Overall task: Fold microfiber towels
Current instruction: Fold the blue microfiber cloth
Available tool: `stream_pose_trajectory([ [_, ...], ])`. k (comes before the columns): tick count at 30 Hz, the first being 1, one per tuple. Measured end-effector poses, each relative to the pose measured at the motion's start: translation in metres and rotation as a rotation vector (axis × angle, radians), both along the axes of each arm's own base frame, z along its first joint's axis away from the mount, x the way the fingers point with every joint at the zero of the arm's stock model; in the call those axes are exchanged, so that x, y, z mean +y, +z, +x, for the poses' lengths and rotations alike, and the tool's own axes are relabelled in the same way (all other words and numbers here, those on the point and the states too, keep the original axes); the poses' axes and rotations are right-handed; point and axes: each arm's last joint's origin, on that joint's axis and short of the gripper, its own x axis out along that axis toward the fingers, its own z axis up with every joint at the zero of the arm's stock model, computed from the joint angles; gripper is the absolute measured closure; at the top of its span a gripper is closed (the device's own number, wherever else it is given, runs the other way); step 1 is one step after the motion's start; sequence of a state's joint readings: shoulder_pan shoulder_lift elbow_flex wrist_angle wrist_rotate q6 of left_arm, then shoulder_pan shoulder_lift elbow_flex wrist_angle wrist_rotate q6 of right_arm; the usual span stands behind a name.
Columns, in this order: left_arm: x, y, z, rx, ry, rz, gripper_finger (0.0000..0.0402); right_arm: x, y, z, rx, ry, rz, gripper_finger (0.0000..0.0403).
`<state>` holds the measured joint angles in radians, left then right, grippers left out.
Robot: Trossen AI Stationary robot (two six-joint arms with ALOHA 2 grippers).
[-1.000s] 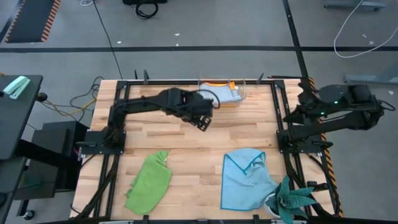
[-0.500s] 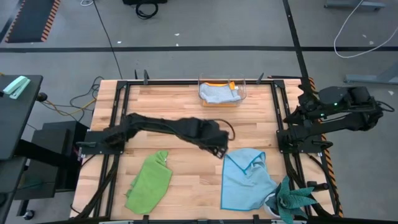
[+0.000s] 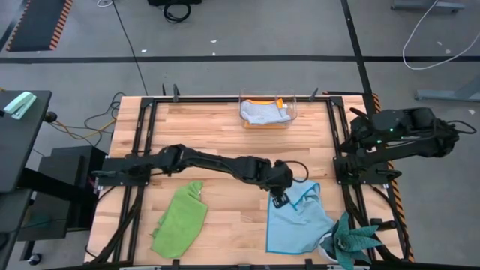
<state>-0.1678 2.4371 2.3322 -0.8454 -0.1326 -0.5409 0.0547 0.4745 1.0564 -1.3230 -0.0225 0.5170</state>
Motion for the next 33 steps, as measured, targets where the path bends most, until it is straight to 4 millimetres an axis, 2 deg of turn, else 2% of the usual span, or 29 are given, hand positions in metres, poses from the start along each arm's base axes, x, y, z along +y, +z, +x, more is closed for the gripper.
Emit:
stream_pose_trajectory([
  [9,-0.002,-0.037,0.013,0.031,-0.247,0.176,0.0294,0.000,0.000,0.006,0.017,-0.013,0.014,0.0391],
  [14,-0.003,-0.056,0.009,0.138,-0.372,0.219,0.0294,0.000,0.000,0.007,0.012,-0.038,0.041,0.0390],
  [18,-0.002,-0.071,0.006,0.216,-0.407,0.235,0.0294,0.000,0.000,0.009,0.021,-0.046,0.049,0.0391],
  [23,0.006,-0.082,0.005,0.271,-0.368,0.215,0.0294,0.001,0.000,0.013,0.031,-0.047,0.049,0.0391],
  [33,0.032,-0.081,0.010,0.250,-0.143,0.225,0.0294,0.000,0.001,0.017,0.023,-0.061,0.031,0.0391],
])
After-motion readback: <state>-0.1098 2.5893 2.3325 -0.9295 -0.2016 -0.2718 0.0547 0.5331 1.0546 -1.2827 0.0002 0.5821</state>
